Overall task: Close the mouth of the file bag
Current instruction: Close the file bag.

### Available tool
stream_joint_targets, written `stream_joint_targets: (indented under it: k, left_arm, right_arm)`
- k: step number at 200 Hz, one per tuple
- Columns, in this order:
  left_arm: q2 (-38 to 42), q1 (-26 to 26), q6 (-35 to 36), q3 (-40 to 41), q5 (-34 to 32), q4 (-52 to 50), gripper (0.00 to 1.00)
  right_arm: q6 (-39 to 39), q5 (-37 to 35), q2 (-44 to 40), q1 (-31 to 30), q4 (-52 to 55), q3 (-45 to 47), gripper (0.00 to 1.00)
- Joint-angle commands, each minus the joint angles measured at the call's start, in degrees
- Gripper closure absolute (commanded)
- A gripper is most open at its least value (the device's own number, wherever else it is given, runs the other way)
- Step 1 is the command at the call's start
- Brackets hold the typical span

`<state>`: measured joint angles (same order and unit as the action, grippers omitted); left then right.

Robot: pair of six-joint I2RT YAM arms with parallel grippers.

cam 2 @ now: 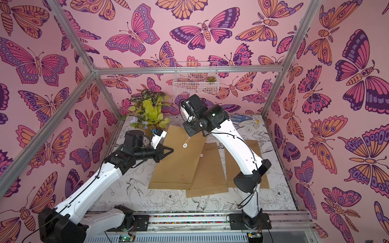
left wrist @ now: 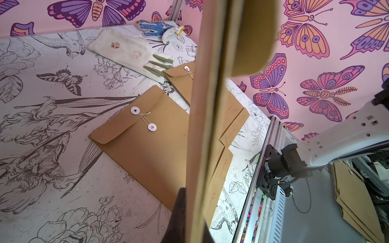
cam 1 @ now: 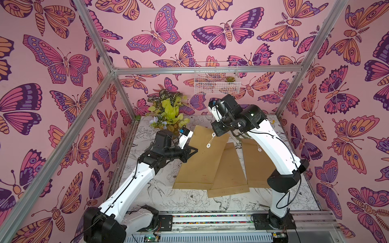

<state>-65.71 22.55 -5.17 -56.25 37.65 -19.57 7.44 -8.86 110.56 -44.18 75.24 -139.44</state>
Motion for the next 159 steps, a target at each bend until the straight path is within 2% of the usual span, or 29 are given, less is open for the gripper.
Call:
stream_joint_targets:
  k: [1,59,114,159]
  left_arm:
    - [-0.2,0.6,0.3,-0.5,-0.2,-1.5,1.00]
    - [0.0,0.7,0.1,-0.7,-0.8,-1.5,1.00]
    - [-0.1,0.6,-0.8,-0.7,-0.3,-0.7,1.00]
    - [0.1,0.7,-0.9,-0.3,-0.7,-0.3,1.00]
  right_arm:
    - [0.0,2.5,0.5,-1.0,1.5,-2.2,1.00]
    - [1.2,5.1,-0.7,-2.1,-0.2,2.9,1.00]
    - [7.3,10.1,-6.4,-2.2,-12.9,17.9,1.00]
    - [14.1,18.9,-12.0,-2.0,-25.9,31.1,1.00]
